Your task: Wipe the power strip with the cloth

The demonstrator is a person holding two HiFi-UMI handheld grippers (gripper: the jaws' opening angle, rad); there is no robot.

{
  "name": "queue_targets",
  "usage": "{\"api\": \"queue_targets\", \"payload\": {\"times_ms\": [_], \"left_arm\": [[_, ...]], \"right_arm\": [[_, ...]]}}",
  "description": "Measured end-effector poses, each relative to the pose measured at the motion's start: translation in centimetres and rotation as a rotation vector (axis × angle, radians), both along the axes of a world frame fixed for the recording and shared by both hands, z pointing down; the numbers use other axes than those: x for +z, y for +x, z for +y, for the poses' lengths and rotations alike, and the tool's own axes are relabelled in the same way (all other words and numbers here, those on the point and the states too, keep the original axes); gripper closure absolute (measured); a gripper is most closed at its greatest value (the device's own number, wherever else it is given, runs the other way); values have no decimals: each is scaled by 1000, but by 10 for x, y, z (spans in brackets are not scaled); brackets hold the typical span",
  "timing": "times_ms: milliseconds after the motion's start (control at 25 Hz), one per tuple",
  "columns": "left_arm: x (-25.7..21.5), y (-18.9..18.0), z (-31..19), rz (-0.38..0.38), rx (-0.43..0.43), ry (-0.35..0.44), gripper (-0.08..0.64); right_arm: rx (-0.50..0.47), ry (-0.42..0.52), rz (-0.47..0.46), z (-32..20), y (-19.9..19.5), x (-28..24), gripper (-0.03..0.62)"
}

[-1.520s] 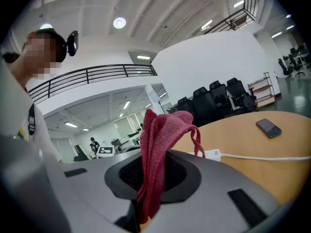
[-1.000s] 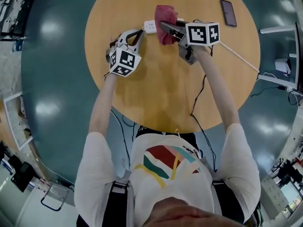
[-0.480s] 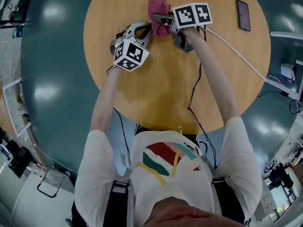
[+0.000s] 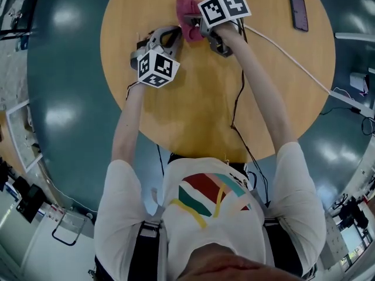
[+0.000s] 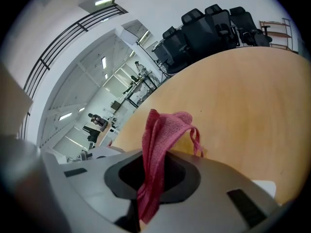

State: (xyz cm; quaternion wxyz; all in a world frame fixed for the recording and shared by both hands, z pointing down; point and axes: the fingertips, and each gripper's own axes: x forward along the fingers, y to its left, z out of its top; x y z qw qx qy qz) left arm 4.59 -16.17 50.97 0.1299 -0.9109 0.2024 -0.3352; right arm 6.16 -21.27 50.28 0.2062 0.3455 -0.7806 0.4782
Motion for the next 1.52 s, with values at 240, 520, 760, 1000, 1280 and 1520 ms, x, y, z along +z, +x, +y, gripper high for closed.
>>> {"api": "queue_targets", "payload": {"times_ms": [240, 520, 760, 1000, 1280, 1520], "left_arm": [[-8, 17, 4, -29, 43, 51, 525], [-6, 17, 2, -50, 38, 14, 525], [-5, 19, -1, -61, 32, -22, 525], [-4, 21, 1, -61, 41, -28, 525], [-4, 29, 3, -91, 87, -23, 525], [-6, 23, -1, -71, 103, -61, 525]], "right_arm": [[-12, 25, 51, 1, 4, 1, 552], [-8, 32, 50, 2, 8, 1, 552], [-8, 34, 157, 11, 54, 4, 553], [2, 65, 317, 30, 118, 6, 552], [72, 67, 430, 43, 179, 9, 552], [81, 82, 479, 58, 197, 17, 553]]}}
